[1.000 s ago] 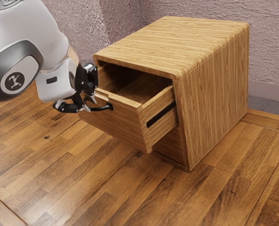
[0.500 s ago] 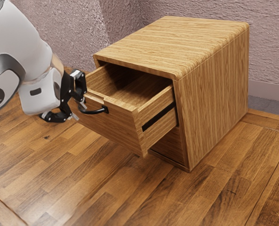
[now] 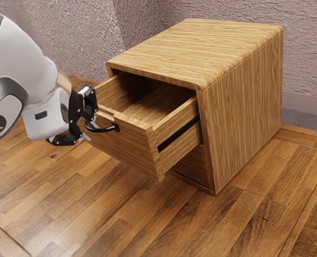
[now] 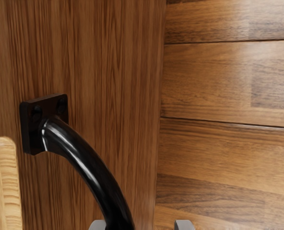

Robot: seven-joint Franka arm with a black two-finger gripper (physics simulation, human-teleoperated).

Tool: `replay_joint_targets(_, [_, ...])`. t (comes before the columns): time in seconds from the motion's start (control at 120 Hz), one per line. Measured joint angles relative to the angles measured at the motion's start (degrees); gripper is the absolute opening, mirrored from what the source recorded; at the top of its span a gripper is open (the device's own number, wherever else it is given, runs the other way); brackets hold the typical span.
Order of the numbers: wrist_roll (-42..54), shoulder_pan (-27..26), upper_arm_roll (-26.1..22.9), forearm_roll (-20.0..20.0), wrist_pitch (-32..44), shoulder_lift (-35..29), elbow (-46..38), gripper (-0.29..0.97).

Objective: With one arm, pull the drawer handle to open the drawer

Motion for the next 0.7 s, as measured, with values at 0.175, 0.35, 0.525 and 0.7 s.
replay_joint_targets(0.175, [-0.38, 0.01, 0.07, -0.01, 0.28, -4.11, -3.19, 0.08])
replay_joint_targets(0.35, [-1.3, -0.26, 0.08, -0.03, -0.19, -12.78, -0.91, 0.14])
replay_joint_targets(0.525, [-13.02, -1.15, -3.78, -6.53, -19.02, -5.09, 22.71, 0.42])
replay_joint_targets(0.7, [-31.6, -8.05, -3.48, -8.4, -33.86, 14.94, 43.66, 0.55])
